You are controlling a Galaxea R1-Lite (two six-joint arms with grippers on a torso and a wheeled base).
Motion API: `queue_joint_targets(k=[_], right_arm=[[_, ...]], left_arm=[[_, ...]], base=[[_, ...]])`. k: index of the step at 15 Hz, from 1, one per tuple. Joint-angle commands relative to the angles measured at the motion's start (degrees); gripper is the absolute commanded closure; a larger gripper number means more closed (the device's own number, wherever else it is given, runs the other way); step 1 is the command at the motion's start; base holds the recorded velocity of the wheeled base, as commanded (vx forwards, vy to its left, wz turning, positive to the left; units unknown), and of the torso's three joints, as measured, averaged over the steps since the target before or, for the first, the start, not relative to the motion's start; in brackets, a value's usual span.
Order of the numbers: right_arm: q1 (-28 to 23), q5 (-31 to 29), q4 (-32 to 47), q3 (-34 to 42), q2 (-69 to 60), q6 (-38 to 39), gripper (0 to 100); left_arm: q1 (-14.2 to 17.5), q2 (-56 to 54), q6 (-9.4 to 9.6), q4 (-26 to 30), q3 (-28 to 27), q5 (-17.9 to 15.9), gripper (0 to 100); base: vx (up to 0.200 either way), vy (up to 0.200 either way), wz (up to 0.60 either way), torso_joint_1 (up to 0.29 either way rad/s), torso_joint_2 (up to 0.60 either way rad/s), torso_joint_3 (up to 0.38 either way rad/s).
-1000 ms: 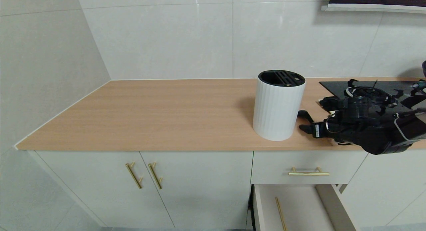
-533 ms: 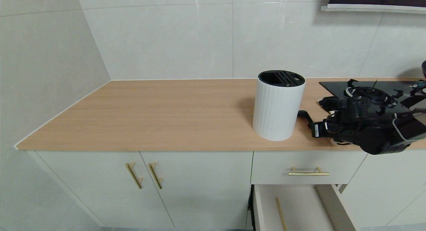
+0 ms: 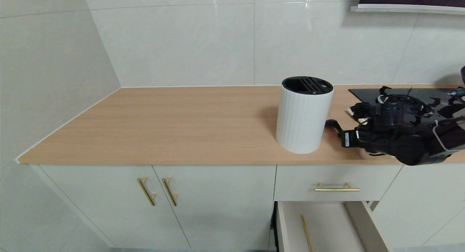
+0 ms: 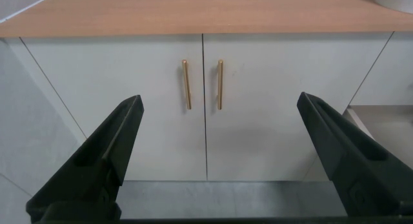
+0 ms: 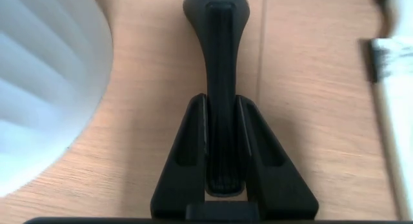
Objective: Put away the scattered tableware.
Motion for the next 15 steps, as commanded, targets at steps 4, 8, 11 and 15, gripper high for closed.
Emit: queue_joint_targets(k=[4,8,11,15], right_arm=[[0.4,-0.3,6.8,3.8,-12.4,1.9,100],[0.3,-3.1,15.9,8.4,-20.2,2.5,100],[0.2,-3.1,18.1,15.4,-28.3,5.6,100],[0.2,-3.0,18.1,28.5,-39.0,5.5,100]], left_arm=[[0.0,0.0,-0.02,-0.1,0.0,0.0,0],[0.0,0.0,-0.02,0.0,0.0,0.0,0],[0.0,0.0,0.07,0.0,0.0,0.0,0],[0.0,0.0,-0.02,0.0,0.0,0.0,0]], base=[[0.000,0.000,0.00,0.000,0.00,0.000],[0.000,0.000,0.00,0.000,0.00,0.000],[0.000,0.000,0.00,0.000,0.00,0.000],[0.000,0.000,0.00,0.000,0.00,0.000]])
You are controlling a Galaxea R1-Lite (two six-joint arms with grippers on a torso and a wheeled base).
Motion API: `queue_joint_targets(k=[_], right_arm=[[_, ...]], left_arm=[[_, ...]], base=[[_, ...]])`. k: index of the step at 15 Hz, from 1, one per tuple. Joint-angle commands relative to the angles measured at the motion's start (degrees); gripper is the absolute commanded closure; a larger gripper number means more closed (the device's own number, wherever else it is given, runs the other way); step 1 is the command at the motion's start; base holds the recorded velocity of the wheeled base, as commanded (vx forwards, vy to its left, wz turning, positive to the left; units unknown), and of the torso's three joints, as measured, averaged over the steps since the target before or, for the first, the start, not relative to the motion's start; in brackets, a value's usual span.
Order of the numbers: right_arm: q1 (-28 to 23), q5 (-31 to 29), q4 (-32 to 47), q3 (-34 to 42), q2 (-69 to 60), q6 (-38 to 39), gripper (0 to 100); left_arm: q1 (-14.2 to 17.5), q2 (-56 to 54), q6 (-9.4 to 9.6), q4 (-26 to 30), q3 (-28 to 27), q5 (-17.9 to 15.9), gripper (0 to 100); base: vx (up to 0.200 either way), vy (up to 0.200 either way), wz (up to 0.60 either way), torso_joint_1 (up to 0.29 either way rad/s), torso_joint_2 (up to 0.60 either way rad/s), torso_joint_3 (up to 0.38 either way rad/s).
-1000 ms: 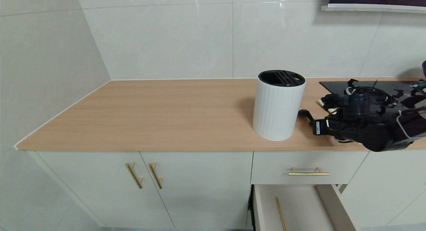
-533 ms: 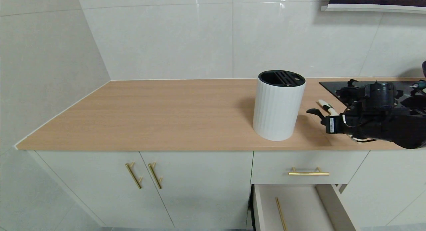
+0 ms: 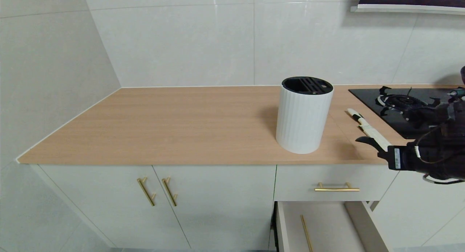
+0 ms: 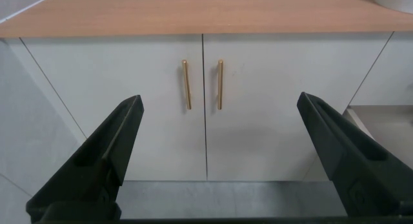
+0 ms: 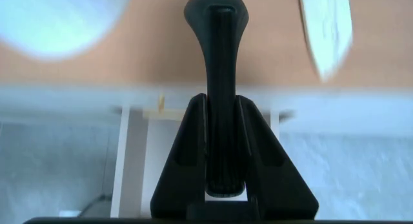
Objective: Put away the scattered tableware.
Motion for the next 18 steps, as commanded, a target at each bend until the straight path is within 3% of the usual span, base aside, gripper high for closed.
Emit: queue_joint_targets(k=[1,5,12,18], right_arm=[[0.0,0.3,-0.1,6.7,-8.2,0.0,100],[0.3,1.4,-0.3,15.5,-15.5,-0.4,100],[3.4,2.9,-0.5,18.3,-12.9,-2.5,100],[4.1,2.9,-0.5,19.4,-11.5,-3.8,100]], left_arm=[[0.0,0.0,-0.02,0.0,0.0,0.0,0],[0.0,0.0,-0.02,0.0,0.0,0.0,0],[0.0,0.0,-0.02,0.0,0.0,0.0,0],[0.0,0.0,-0.02,0.0,0.0,0.0,0]], base=[[0.000,0.000,0.00,0.000,0.00,0.000],[0.000,0.000,0.00,0.000,0.00,0.000],[0.000,0.000,0.00,0.000,0.00,0.000],[0.000,0.000,0.00,-0.163,0.39,0.235]])
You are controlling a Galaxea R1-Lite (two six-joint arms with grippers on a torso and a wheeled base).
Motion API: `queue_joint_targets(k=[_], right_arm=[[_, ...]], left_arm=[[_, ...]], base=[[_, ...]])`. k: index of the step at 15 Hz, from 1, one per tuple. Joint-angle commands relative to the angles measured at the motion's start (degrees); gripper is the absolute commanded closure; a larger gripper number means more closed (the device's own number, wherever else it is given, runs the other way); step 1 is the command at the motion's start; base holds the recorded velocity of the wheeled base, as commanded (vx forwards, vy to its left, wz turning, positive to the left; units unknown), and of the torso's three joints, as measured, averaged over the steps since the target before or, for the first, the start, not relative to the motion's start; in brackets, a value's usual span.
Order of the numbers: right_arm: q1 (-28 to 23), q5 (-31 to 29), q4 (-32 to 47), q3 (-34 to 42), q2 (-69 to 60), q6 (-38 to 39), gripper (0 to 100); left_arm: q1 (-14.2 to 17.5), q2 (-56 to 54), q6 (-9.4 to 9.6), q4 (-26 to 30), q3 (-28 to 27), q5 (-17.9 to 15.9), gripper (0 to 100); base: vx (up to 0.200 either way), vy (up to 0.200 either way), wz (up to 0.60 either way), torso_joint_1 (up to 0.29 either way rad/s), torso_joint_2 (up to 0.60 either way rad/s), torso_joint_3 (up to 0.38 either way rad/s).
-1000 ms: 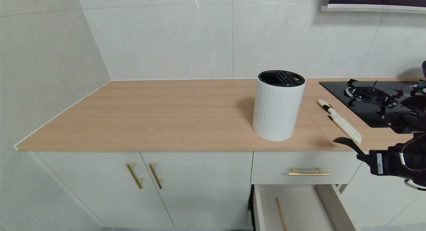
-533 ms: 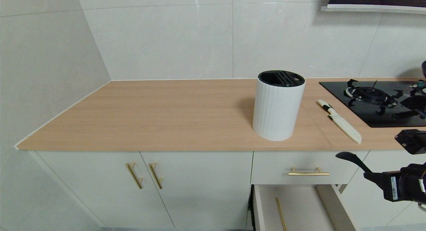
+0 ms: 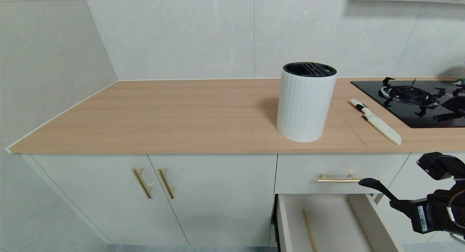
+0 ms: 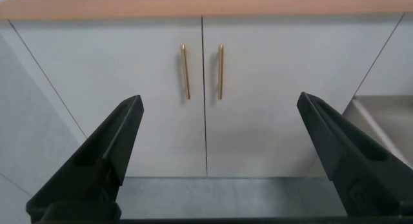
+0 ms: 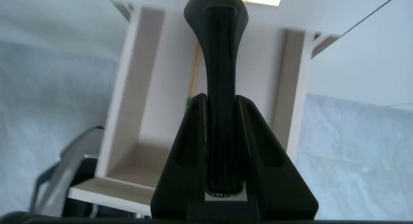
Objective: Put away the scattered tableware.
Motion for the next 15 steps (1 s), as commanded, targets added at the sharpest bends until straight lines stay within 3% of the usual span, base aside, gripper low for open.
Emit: queue_joint_targets(k=[1,15], right_arm=[[0.1,0.0,0.0,0.1,1.2,-0.1,100],[0.9,-0.1,-0.1,0.9,4.4,-0.9,100]], left_arm=[[0.0,0.0,-0.01,0.0,0.0,0.0,0],[0.0,0.0,-0.01,0.0,0.0,0.0,0]], base=[[0.000,0.000,0.00,-0.198,0.49,0.290],[0.000,0.000,0.00,-0.157,0.47,0.304]])
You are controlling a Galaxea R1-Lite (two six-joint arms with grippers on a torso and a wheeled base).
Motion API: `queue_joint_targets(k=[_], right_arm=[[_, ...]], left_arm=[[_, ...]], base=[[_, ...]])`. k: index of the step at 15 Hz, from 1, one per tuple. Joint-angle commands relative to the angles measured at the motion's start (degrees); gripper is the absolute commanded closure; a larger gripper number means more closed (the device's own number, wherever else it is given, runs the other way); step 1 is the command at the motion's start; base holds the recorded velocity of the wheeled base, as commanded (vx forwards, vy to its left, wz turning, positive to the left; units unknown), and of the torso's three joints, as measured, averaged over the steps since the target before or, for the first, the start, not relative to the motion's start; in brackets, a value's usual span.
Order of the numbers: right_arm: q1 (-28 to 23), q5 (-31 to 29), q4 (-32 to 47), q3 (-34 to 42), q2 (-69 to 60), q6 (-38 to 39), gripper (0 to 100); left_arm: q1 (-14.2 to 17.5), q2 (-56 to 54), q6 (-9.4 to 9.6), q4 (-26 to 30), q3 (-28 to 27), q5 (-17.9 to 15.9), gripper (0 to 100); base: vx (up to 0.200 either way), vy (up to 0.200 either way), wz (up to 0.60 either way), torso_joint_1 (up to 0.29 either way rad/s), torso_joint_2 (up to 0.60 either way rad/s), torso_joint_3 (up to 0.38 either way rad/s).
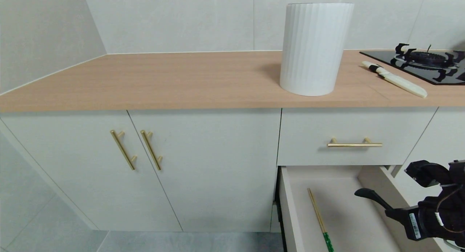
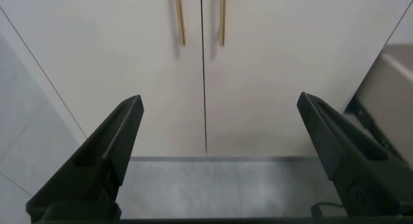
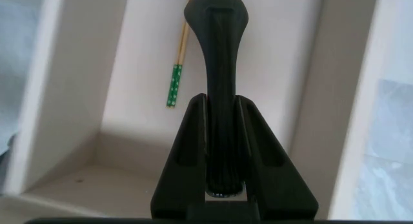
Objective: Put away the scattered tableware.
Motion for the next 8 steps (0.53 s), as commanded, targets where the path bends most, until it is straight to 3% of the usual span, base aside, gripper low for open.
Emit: queue_joint_targets(k=[1,4,8], right_arm=[[0.0,0.0,0.0,-0.1,0.6,0.0,100],[0.0,0.0,0.0,0.0,0.7,0.0,100],[0.0,-0.1,-0.4,-0.1,2.7,0.0,100]], left_arm=[[0.0,0.0,0.07,0.0,0.0,0.0,0],[0.0,0.0,0.07,0.0,0.0,0.0,0],[0.0,0.0,-0.02,0.0,0.0,0.0,0]], base=[[0.000,0.000,0.00,-0.080,0.43,0.349],[0.000,0.000,0.00,-0.040,0.21,0.163],[0.000,0.000,0.00,-0.004,0.02,0.010]])
